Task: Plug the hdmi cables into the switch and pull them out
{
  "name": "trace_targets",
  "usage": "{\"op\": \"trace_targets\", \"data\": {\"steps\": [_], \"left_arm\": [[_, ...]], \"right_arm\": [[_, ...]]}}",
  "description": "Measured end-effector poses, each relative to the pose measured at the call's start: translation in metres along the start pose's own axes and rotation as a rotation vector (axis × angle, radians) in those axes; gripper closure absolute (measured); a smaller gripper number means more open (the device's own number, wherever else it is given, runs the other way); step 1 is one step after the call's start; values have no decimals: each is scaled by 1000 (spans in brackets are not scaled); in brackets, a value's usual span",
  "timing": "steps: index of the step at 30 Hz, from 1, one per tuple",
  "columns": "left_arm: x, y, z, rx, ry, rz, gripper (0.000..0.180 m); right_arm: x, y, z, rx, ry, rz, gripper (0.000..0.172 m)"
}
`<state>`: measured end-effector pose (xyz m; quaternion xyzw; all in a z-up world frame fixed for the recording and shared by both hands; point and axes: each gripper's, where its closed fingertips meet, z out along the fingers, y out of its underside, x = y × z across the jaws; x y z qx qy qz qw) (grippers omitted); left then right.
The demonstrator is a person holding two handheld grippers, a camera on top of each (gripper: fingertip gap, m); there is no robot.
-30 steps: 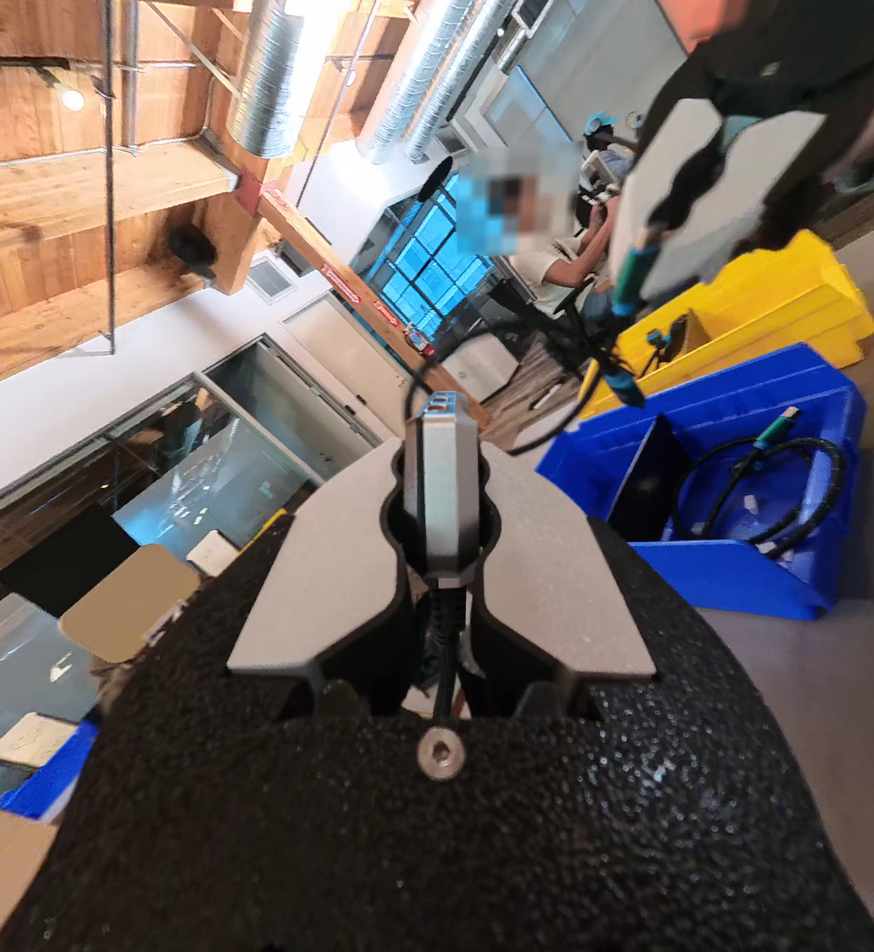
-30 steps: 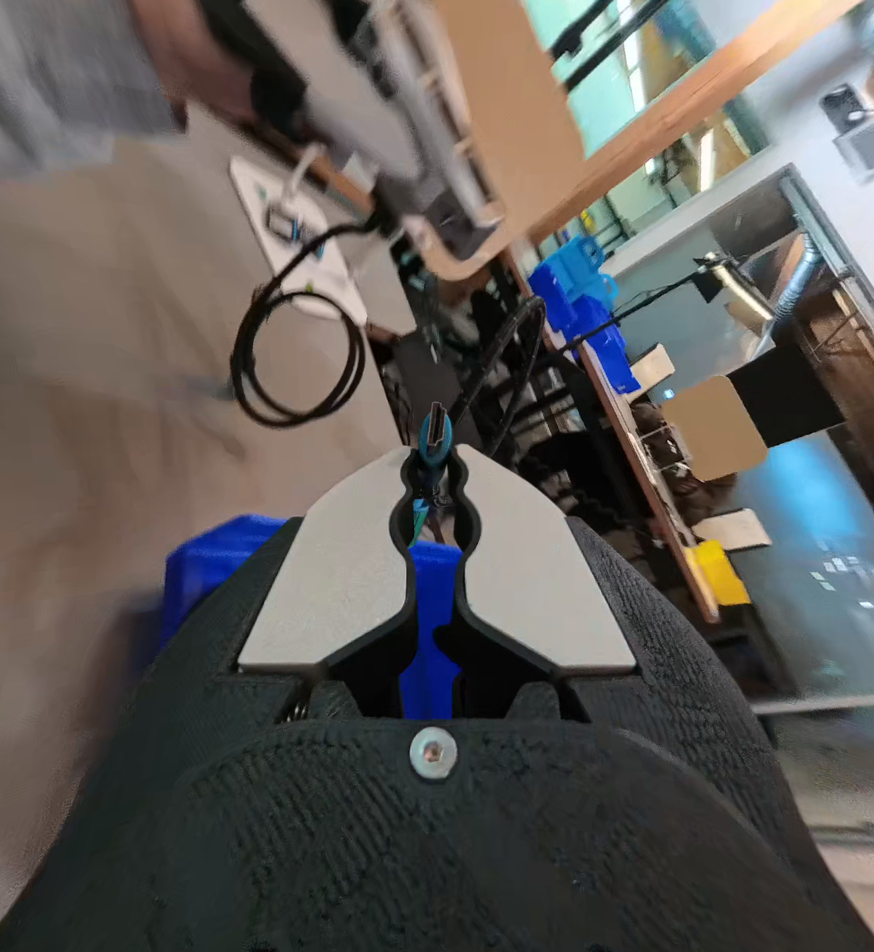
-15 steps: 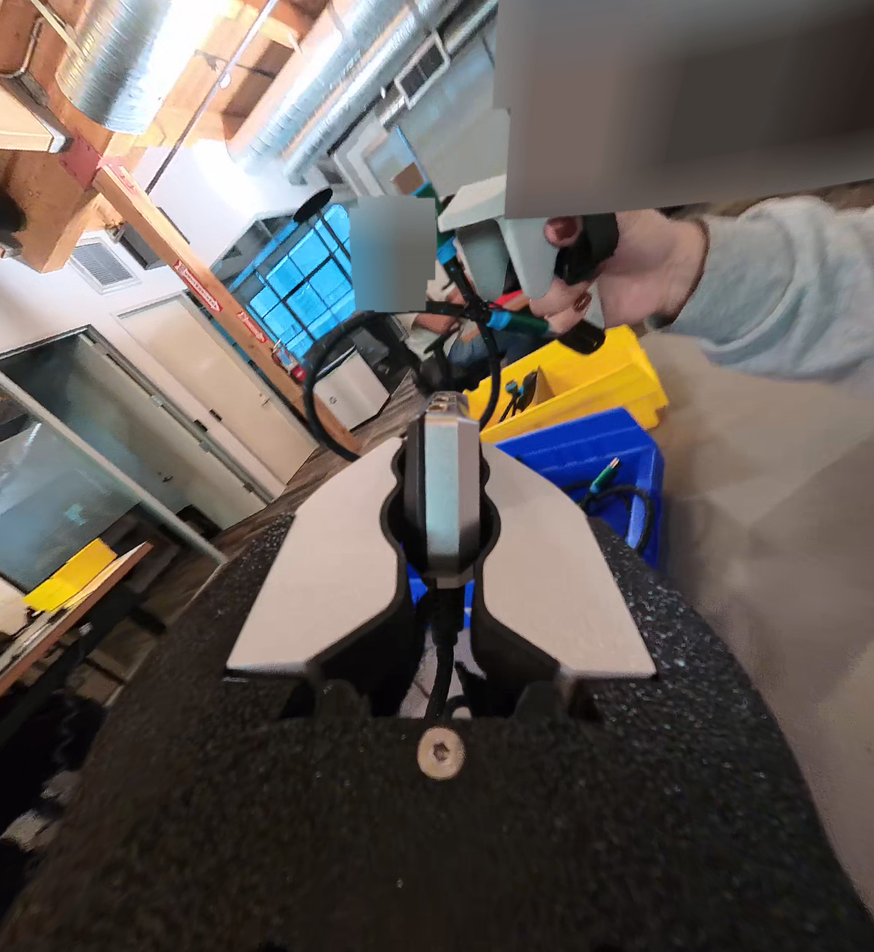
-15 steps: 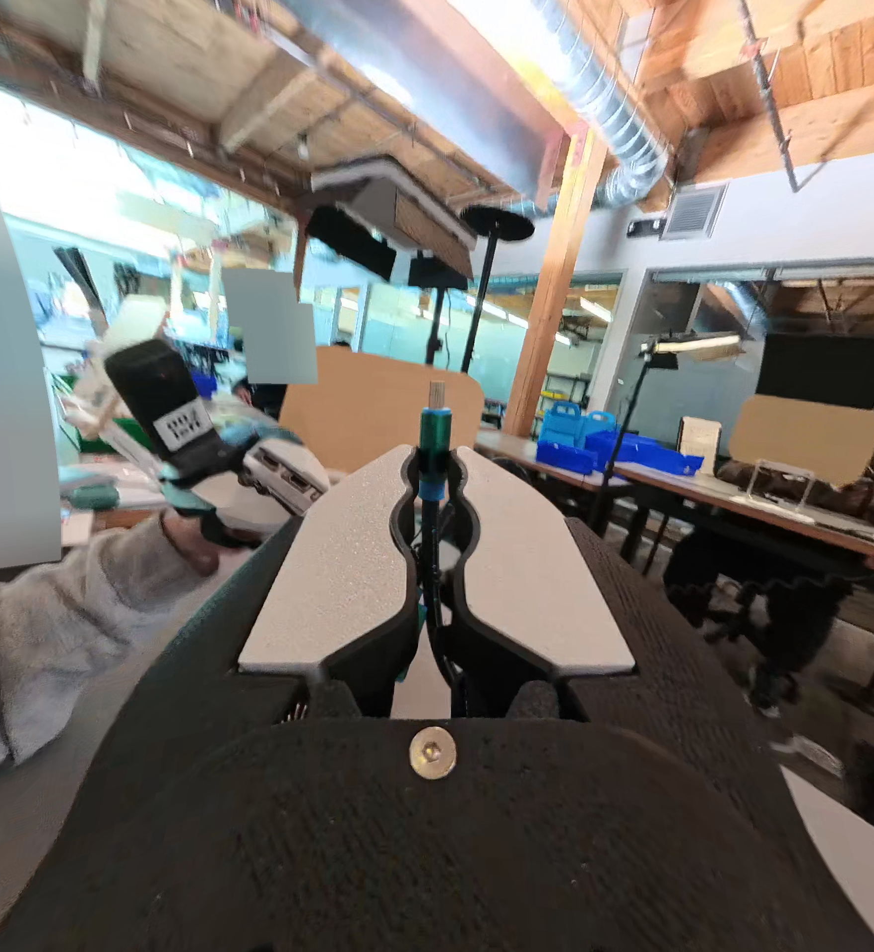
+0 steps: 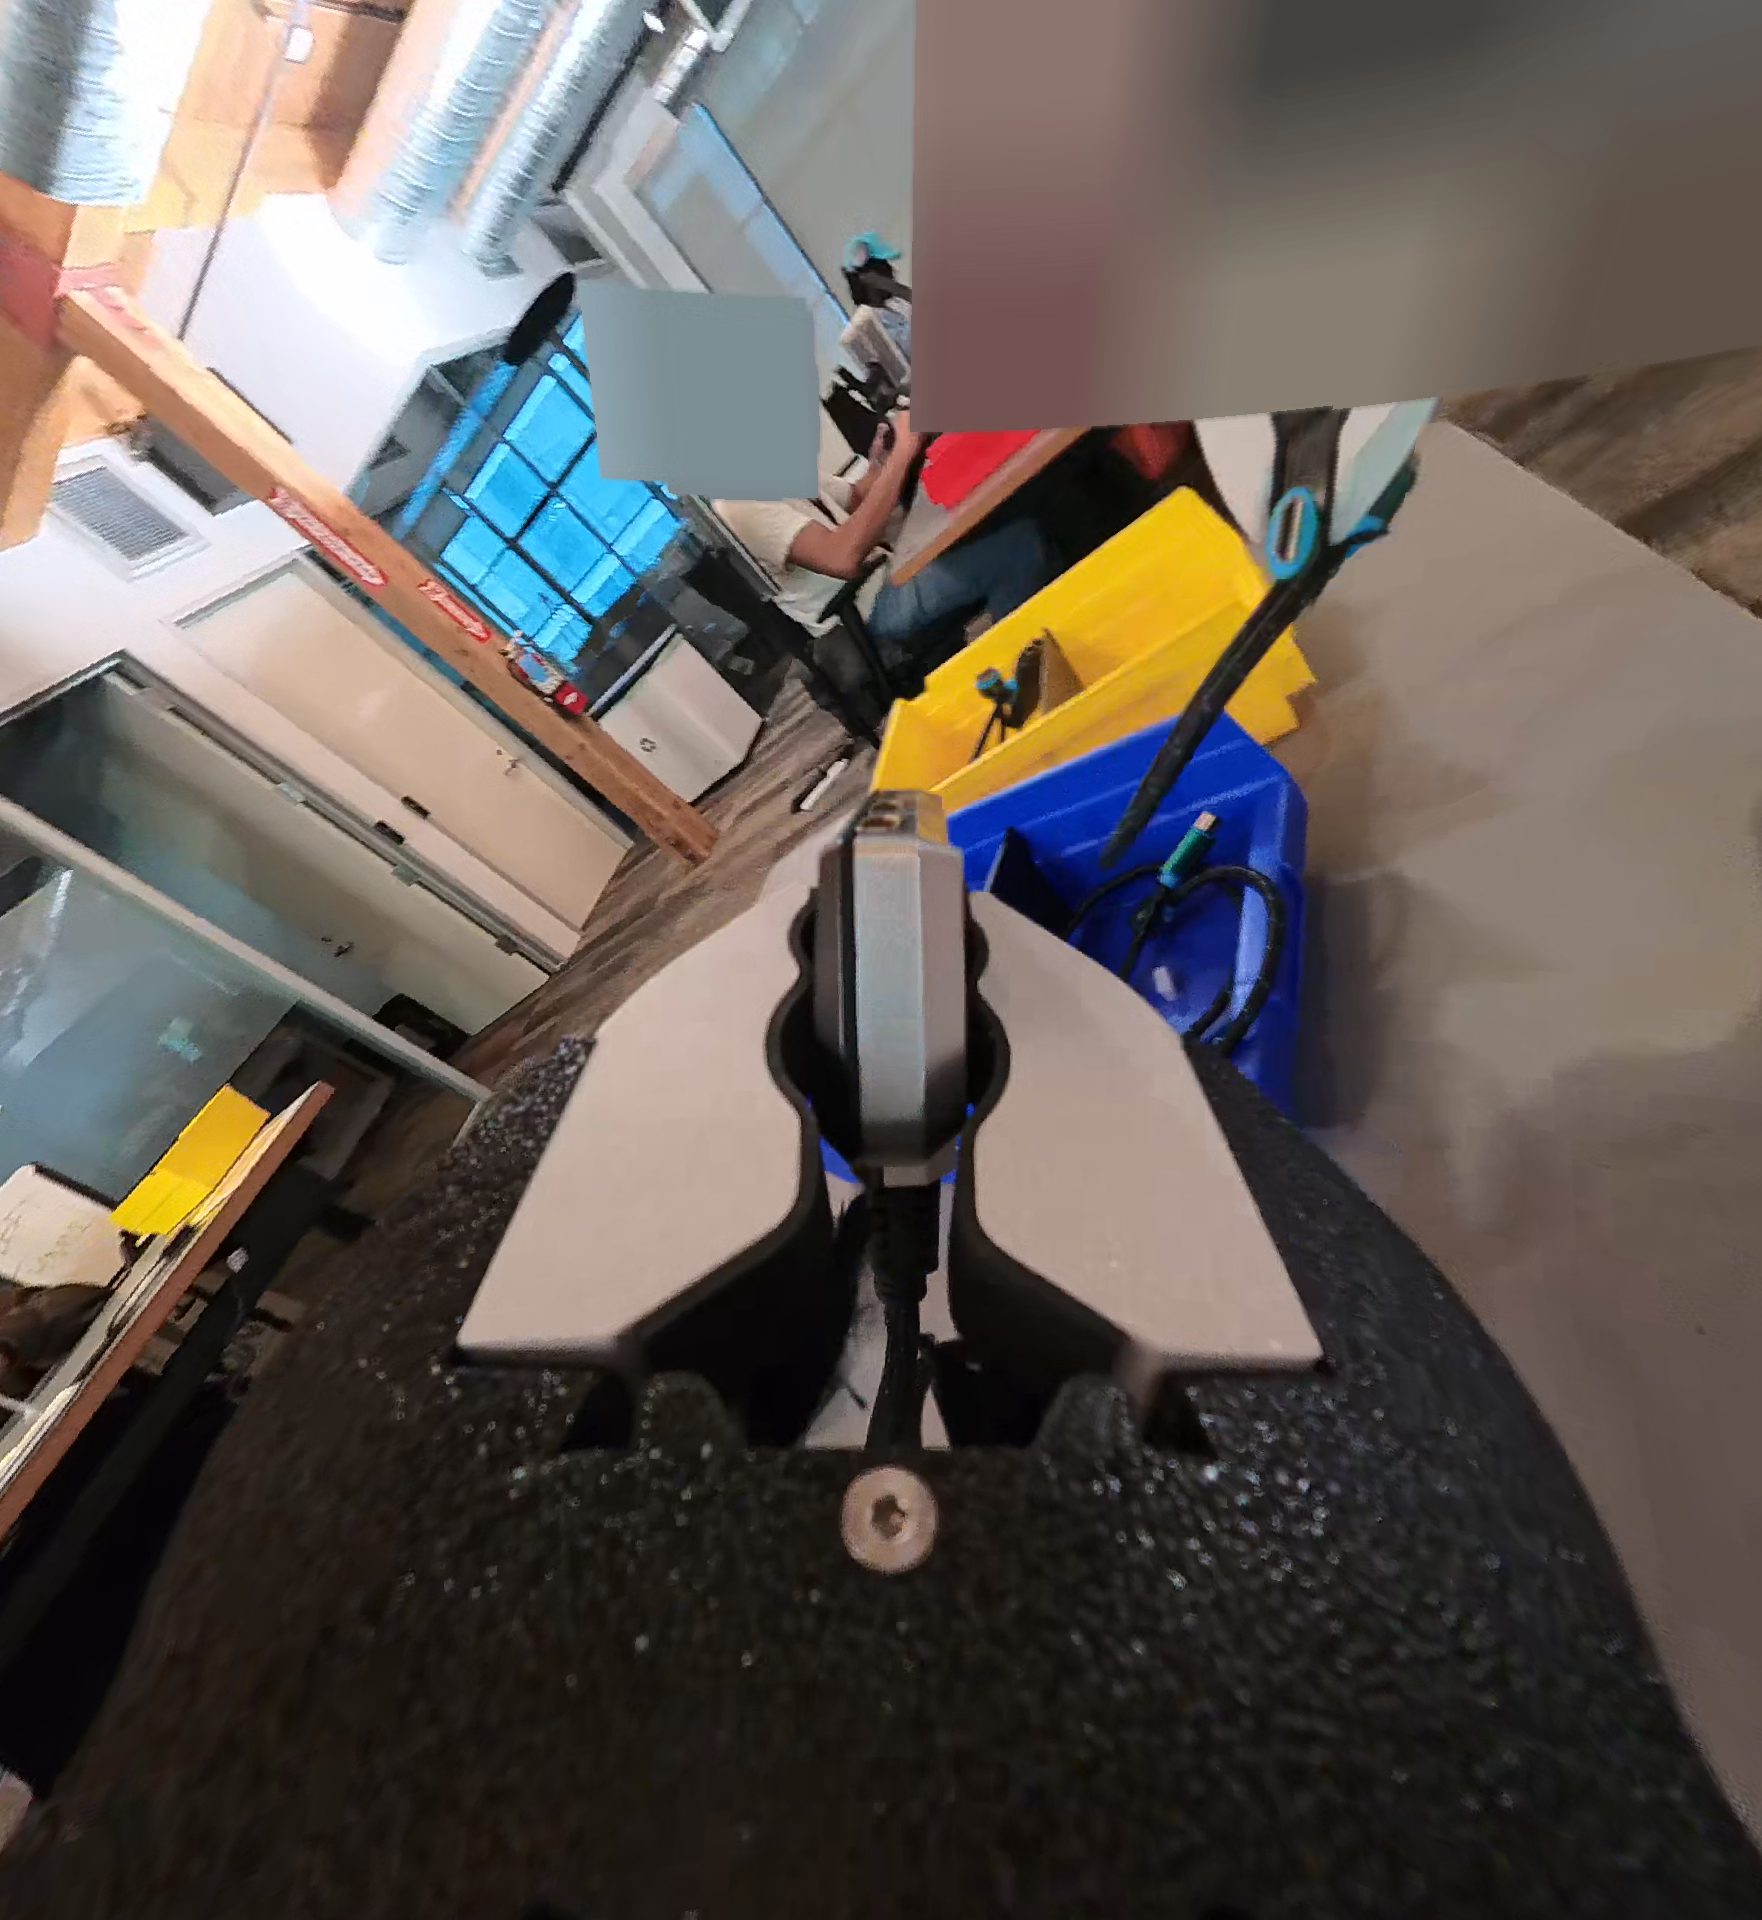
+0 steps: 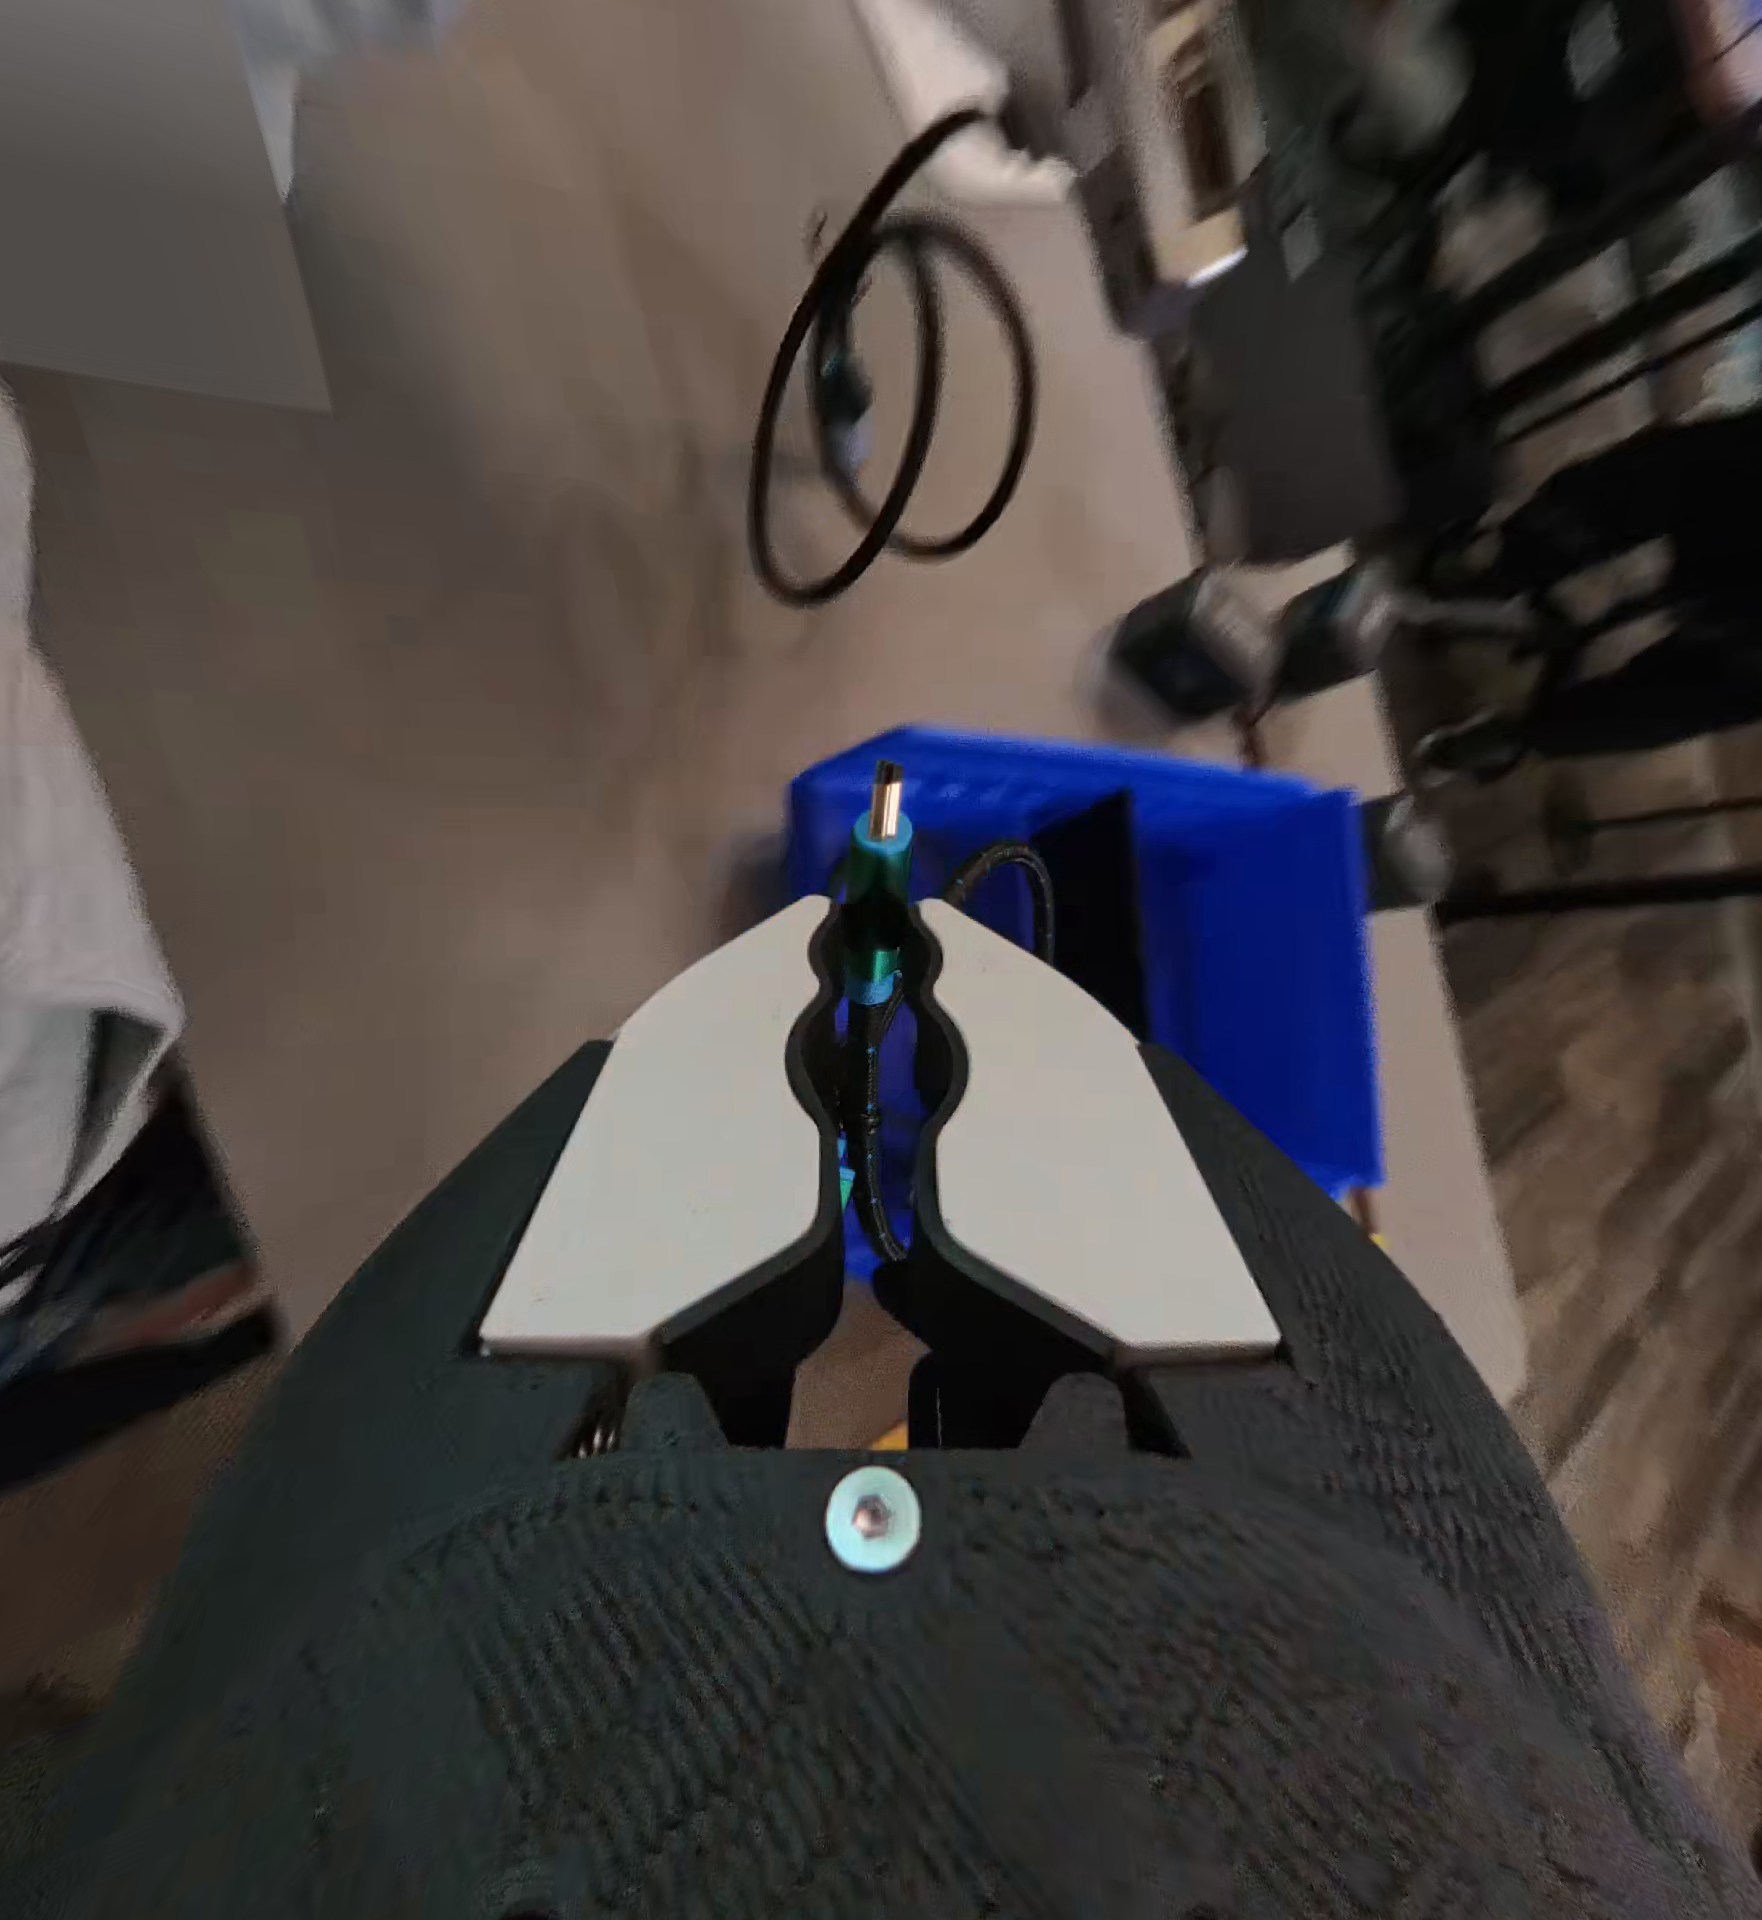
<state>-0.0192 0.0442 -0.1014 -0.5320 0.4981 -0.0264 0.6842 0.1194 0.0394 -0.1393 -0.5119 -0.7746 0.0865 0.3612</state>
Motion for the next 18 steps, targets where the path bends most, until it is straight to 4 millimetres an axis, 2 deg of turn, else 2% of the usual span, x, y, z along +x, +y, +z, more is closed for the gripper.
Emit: {"op": "trace_targets", "data": {"steps": [2, 4, 6, 9, 14, 18], "left_arm": [[18, -2, 10, -14, 71, 36, 158], [37, -11, 20, 8, 145, 52, 158], [52, -19, 30, 28, 183, 69, 158], [69, -21, 44, 9, 212, 106, 158], [79, -16, 55, -22, 229, 114, 158], [76, -20, 52, 6, 227, 85, 158]], "right_arm": [[-16, 17, 7, -123, -66, 2, 163], [-18, 29, 13, -198, -70, 13, 163], [-16, 33, 17, -226, -57, 30, 163], [-10, 29, 23, -245, -25, 23, 163], [-2, 19, 31, -253, 5, -11, 163], [5, 25, 36, -296, 41, -24, 163]]}}
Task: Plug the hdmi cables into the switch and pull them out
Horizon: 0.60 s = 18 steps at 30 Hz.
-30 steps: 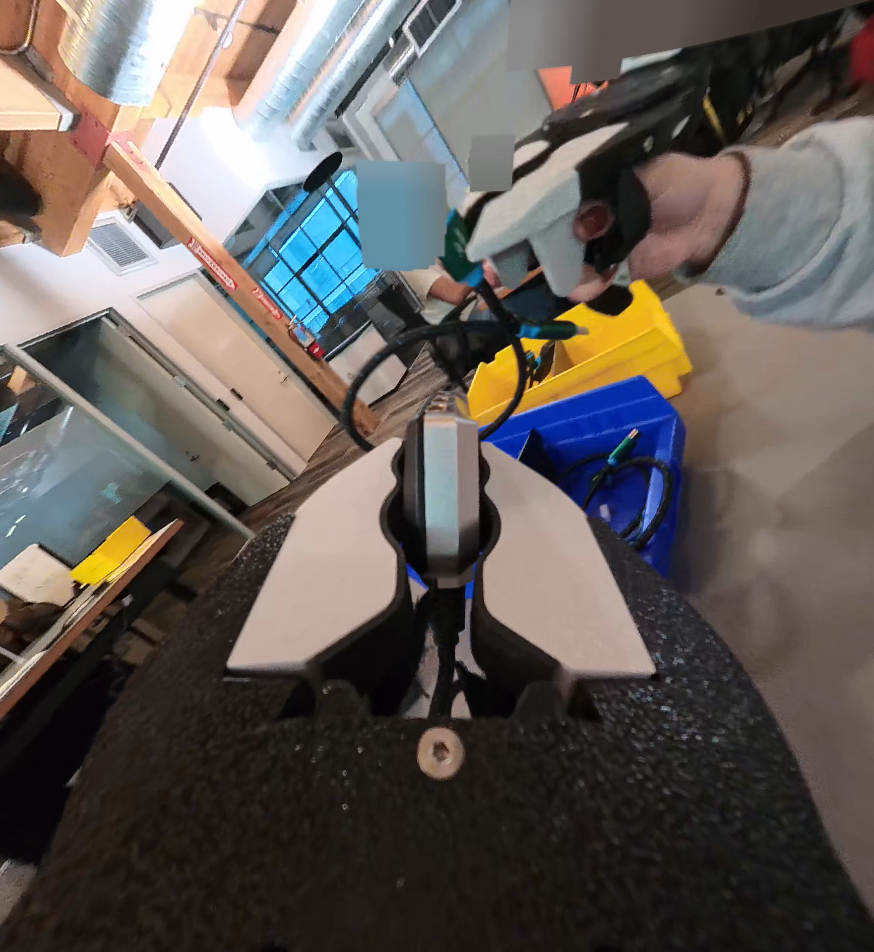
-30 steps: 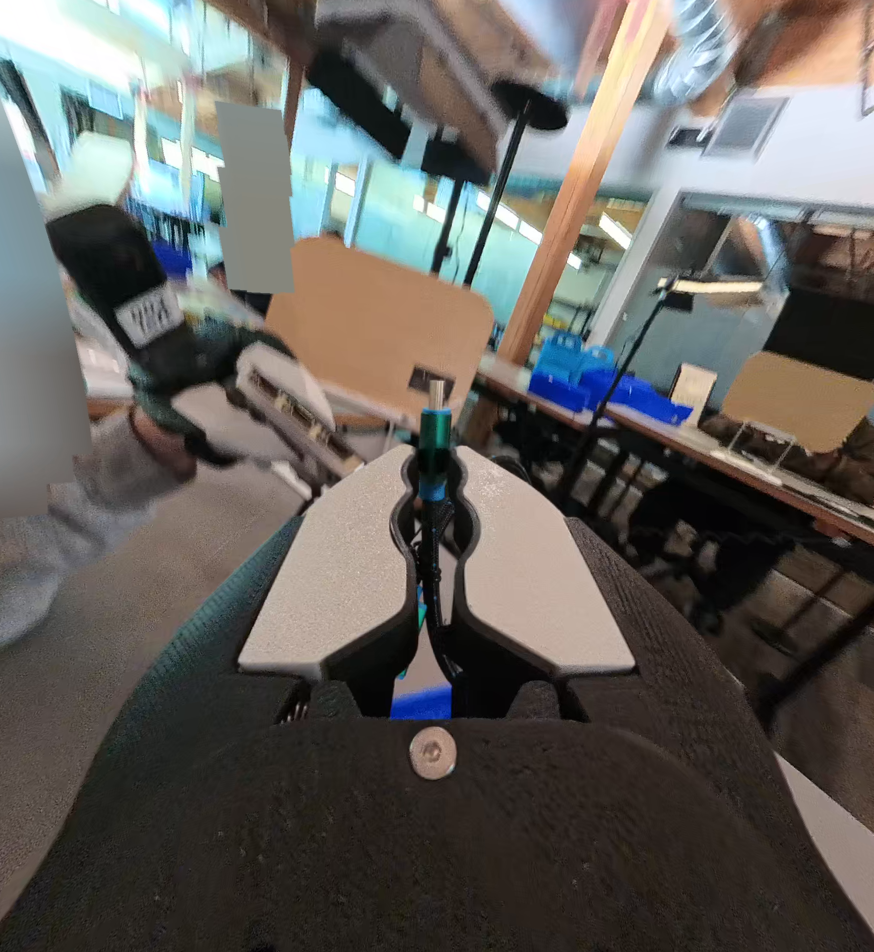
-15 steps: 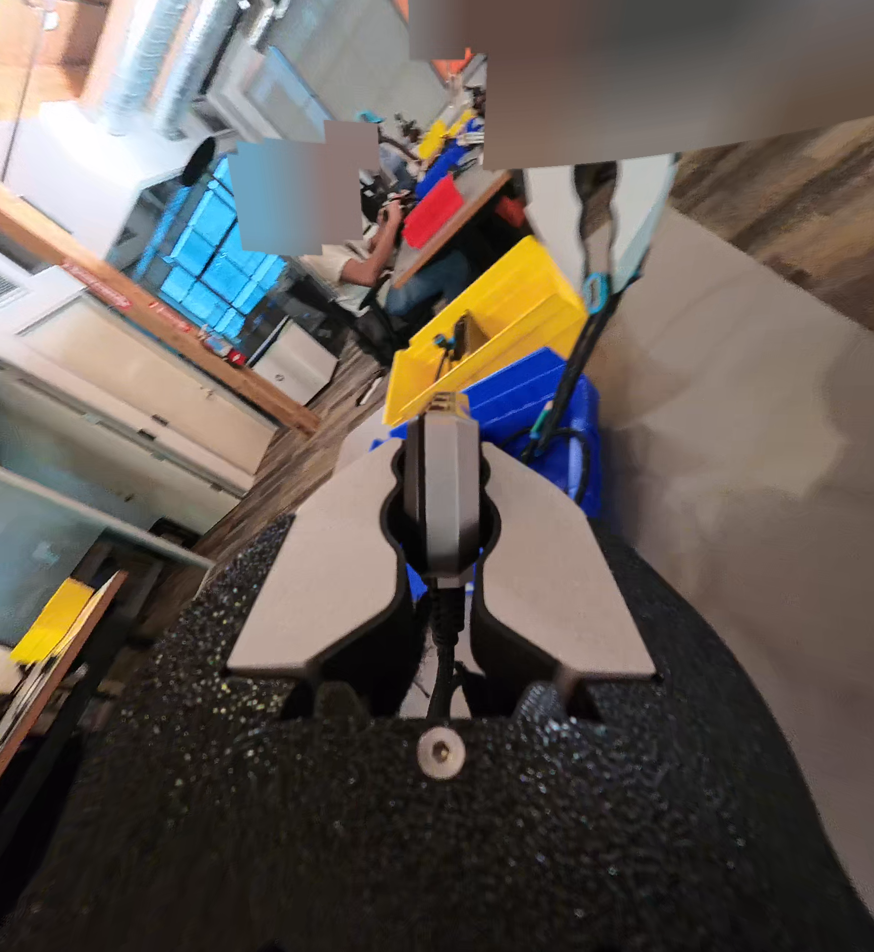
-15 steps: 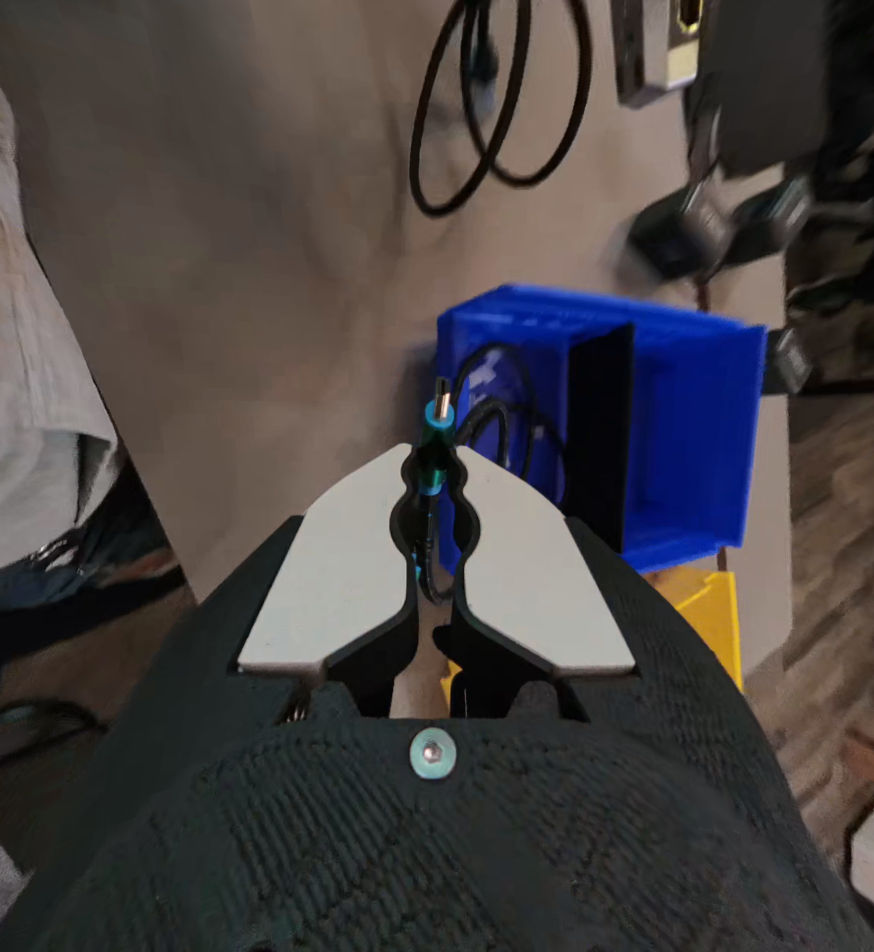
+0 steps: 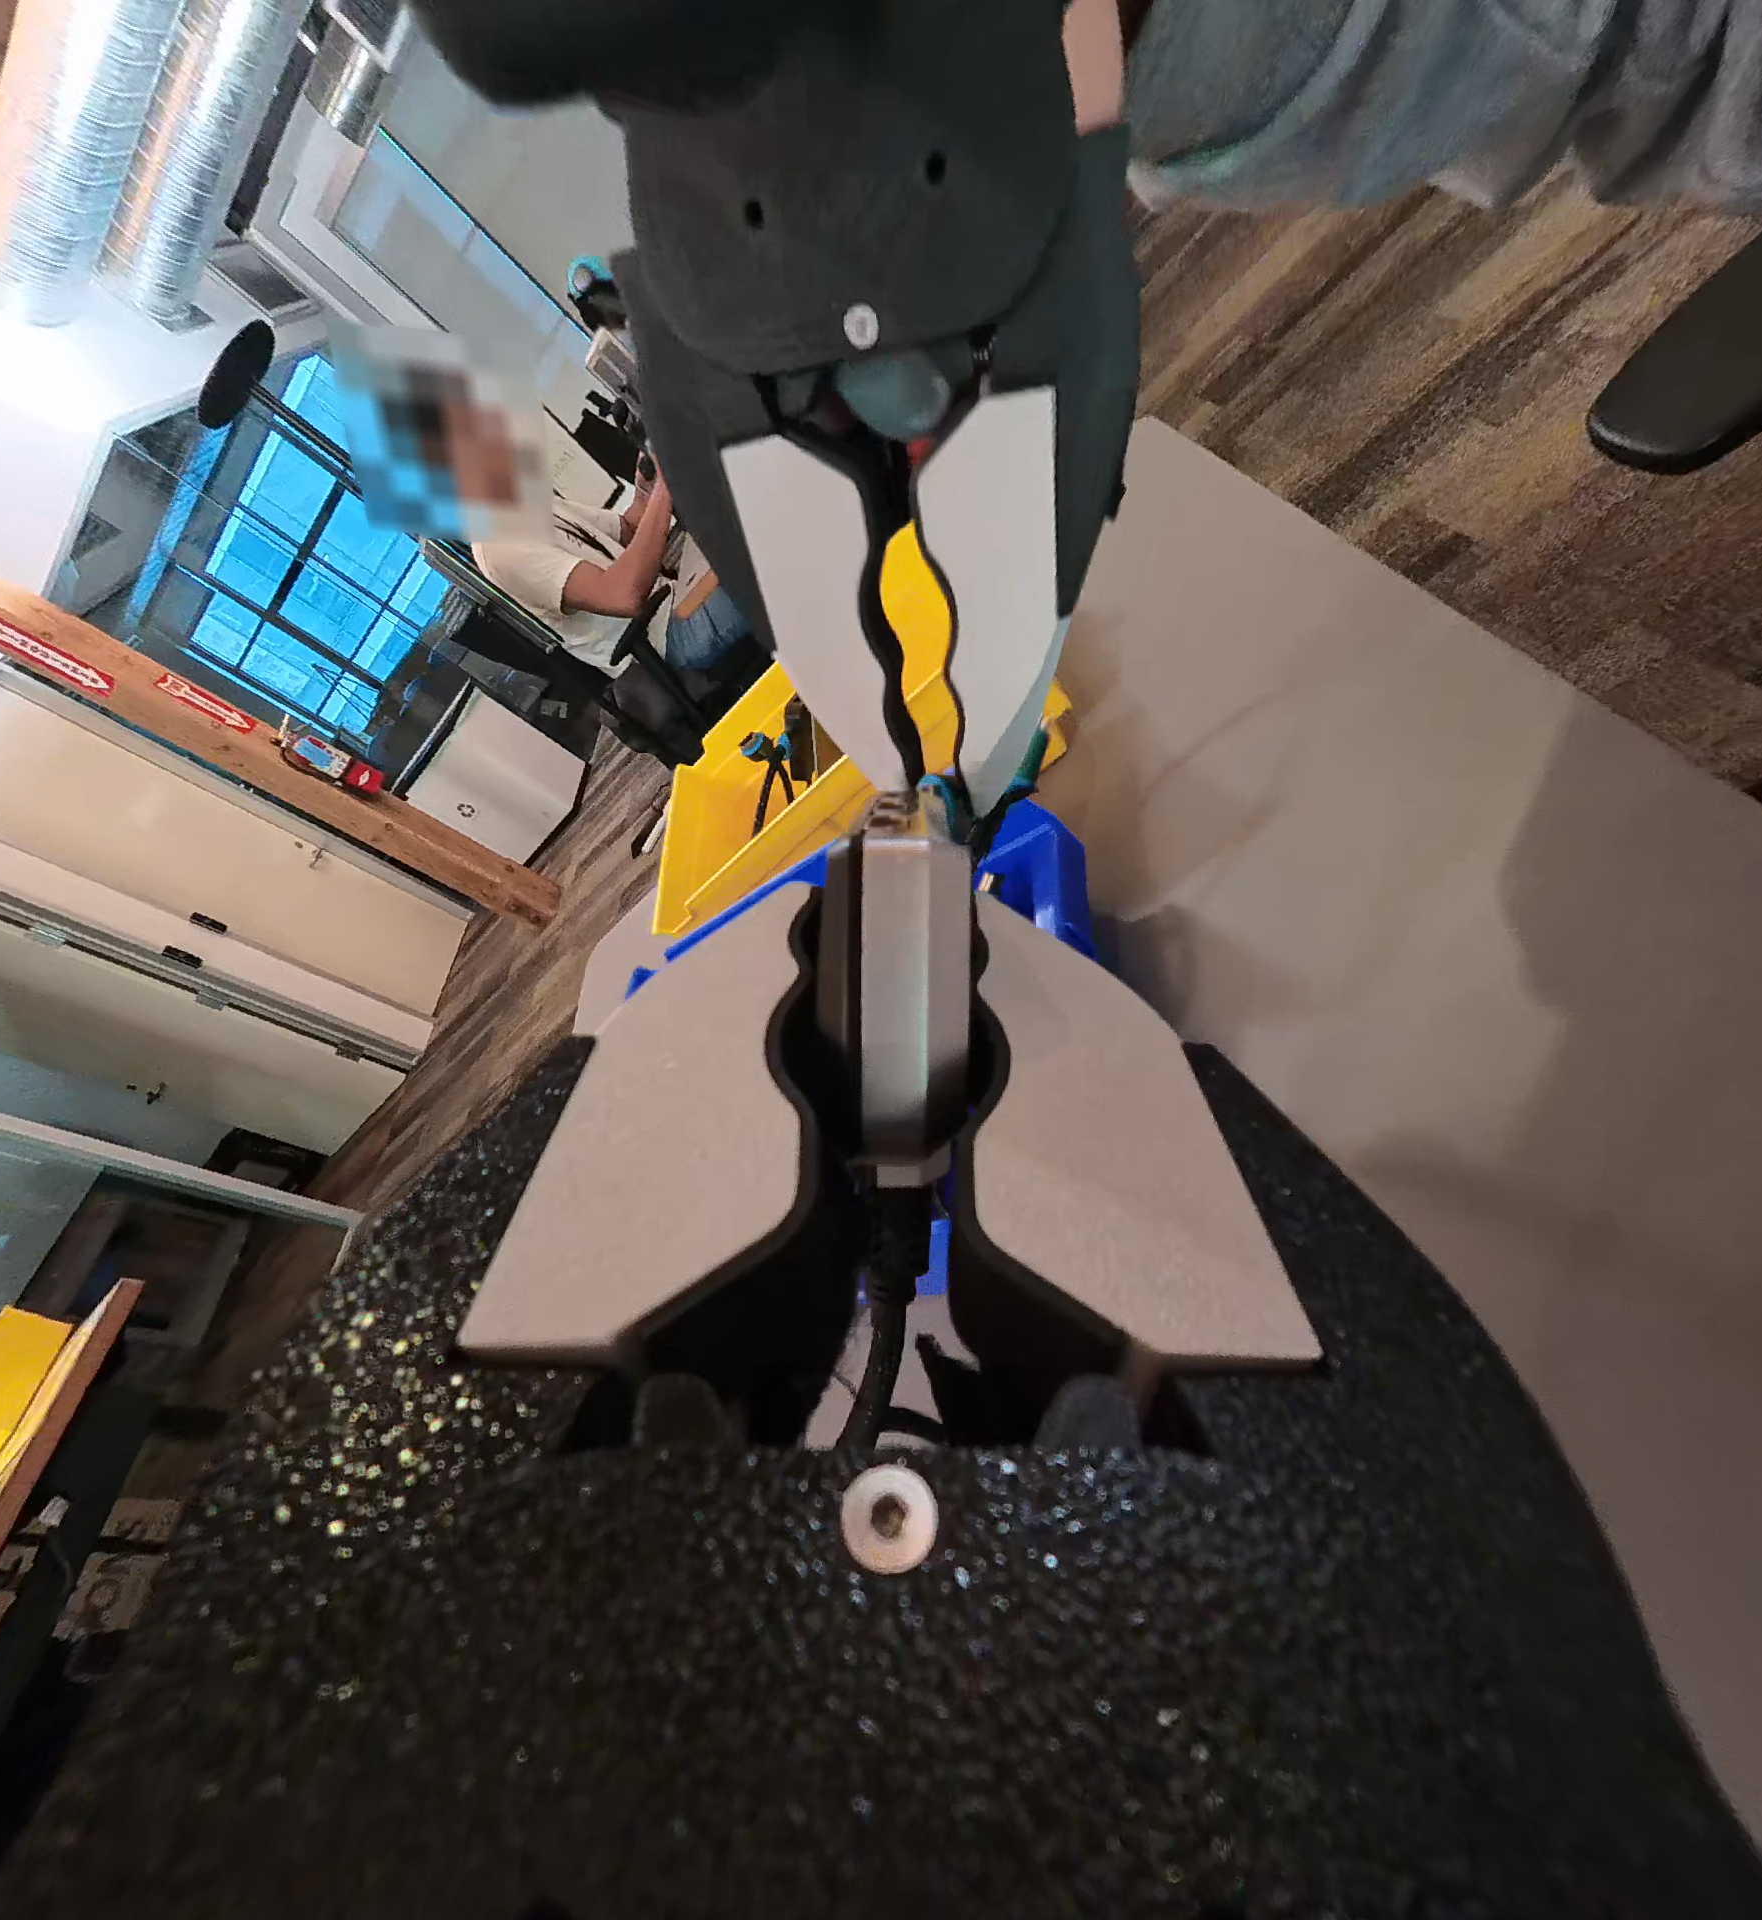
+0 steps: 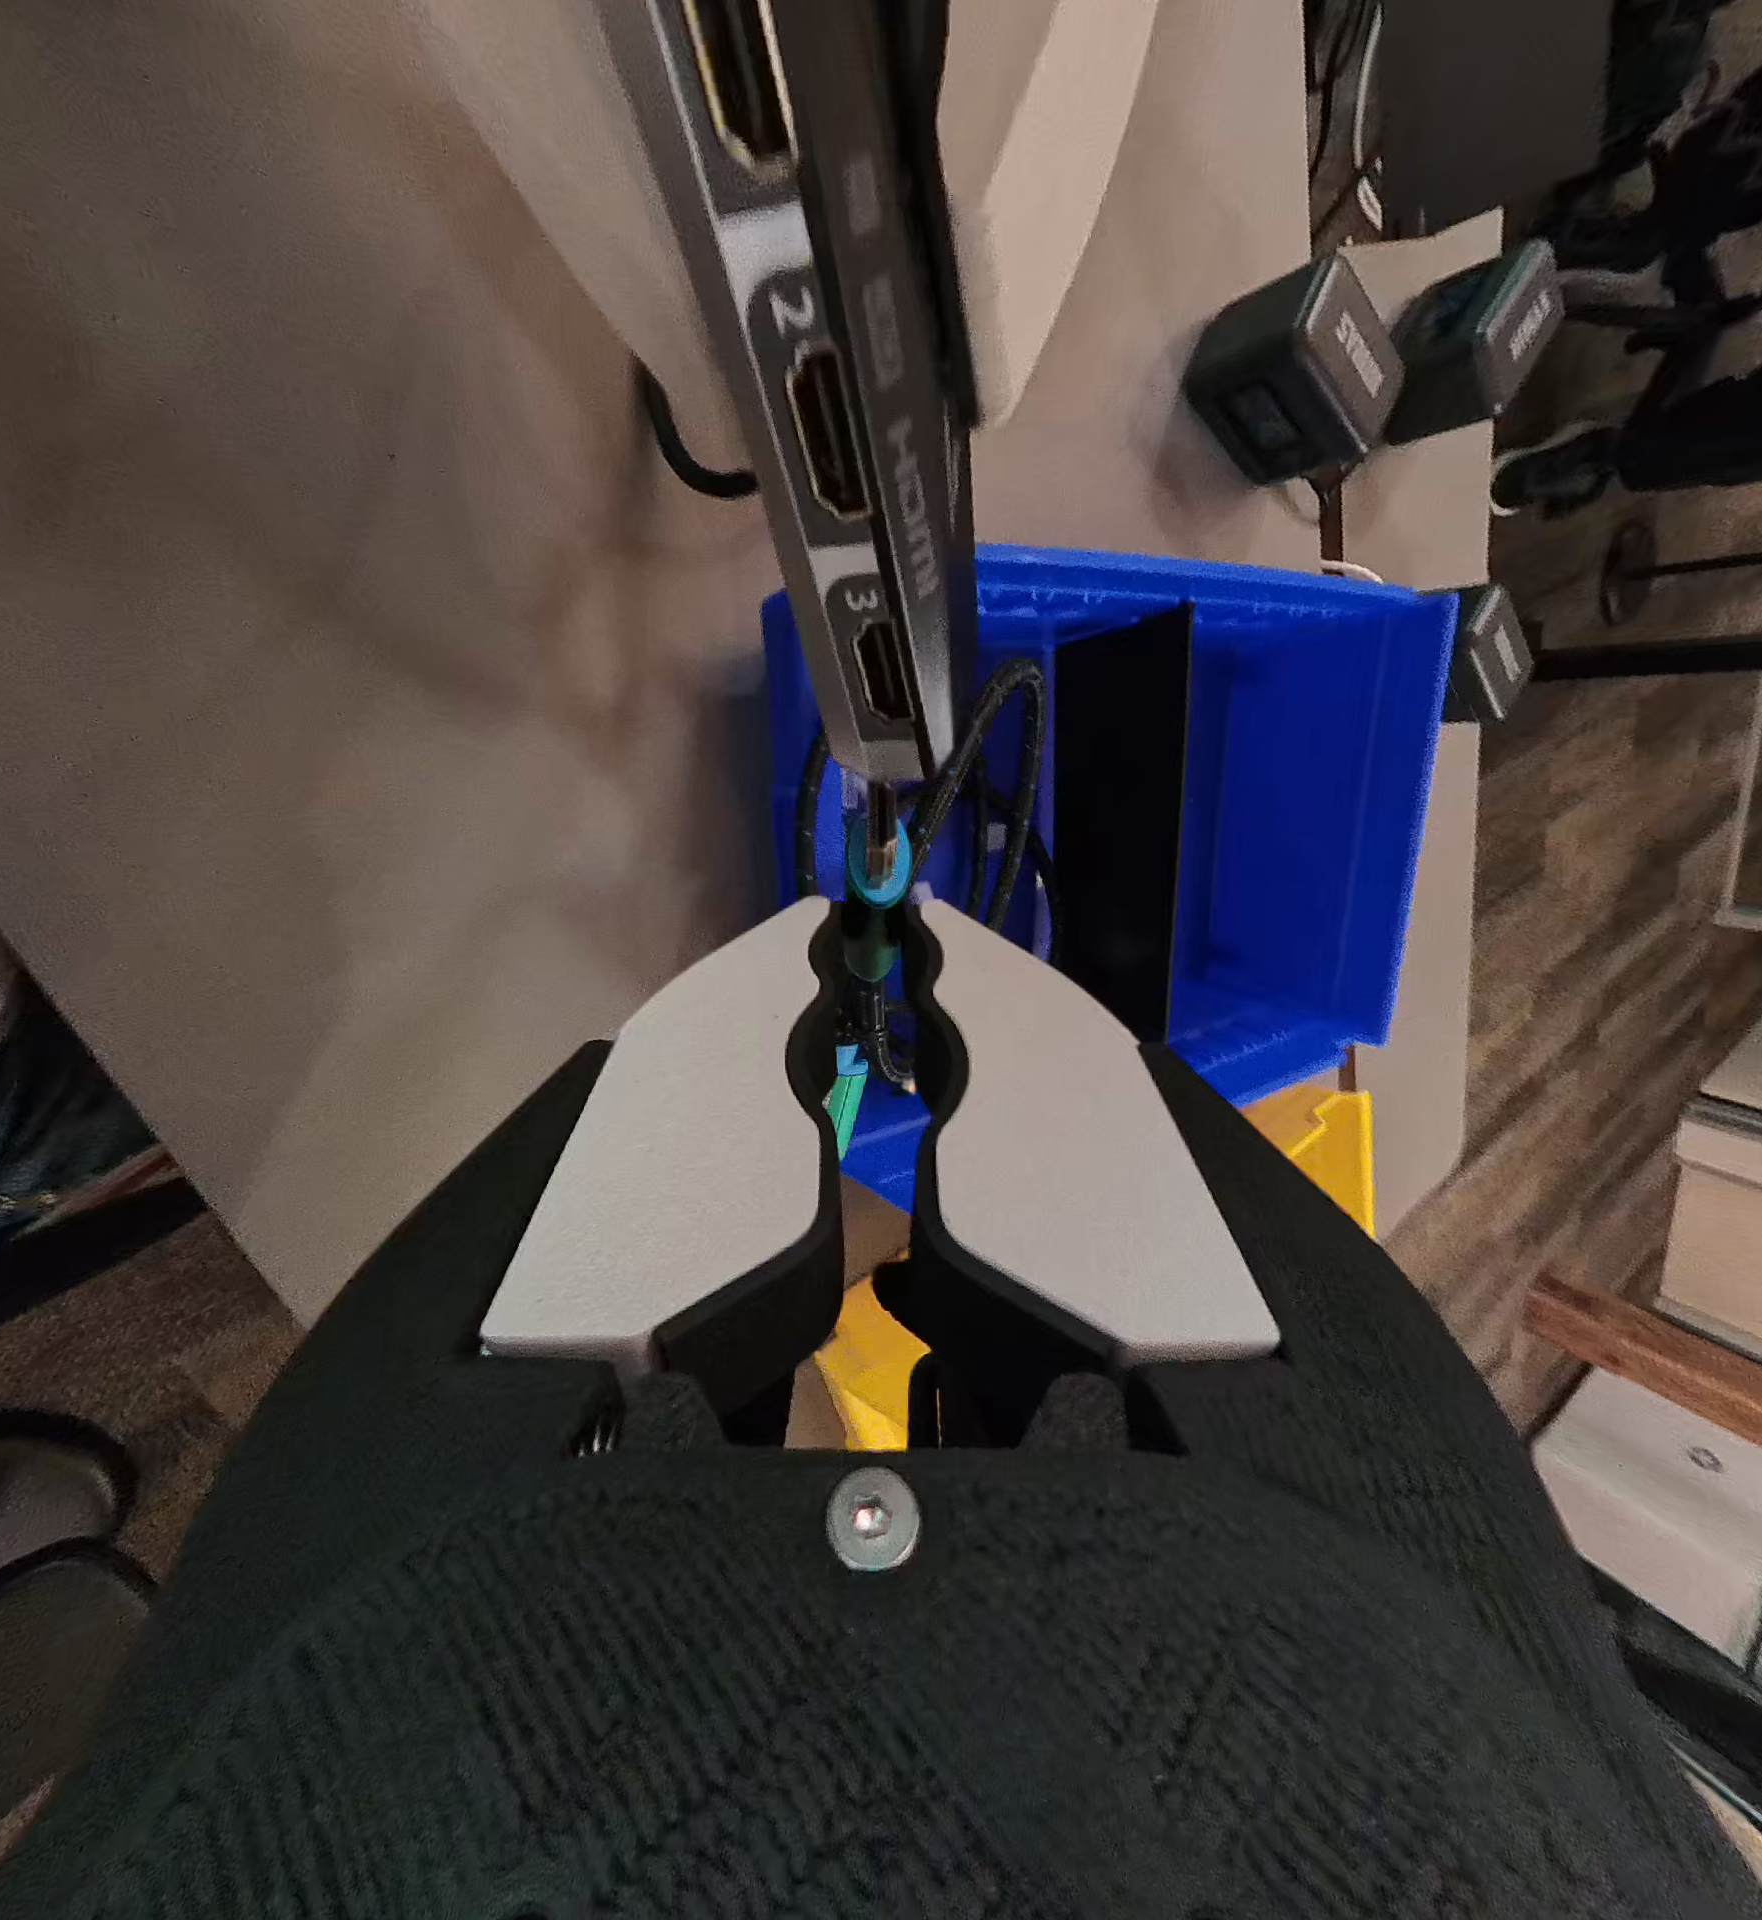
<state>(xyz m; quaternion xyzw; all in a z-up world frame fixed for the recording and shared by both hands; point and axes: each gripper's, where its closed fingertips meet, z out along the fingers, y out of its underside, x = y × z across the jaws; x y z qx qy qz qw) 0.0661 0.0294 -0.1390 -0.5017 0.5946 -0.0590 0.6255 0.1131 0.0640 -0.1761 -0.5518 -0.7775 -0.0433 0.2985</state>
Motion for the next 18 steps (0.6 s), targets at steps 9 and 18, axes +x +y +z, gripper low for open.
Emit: {"op": "trace_targets", "data": {"steps": [9, 18], "left_arm": [[0, 21, 8, -91, 10, -19, 158], [-25, 35, -25, -130, -52, -83, 158]], "right_arm": [[5, 8, 22, -53, 12, -27, 163], [-59, 50, 37, -200, -420, -5, 161]]}}
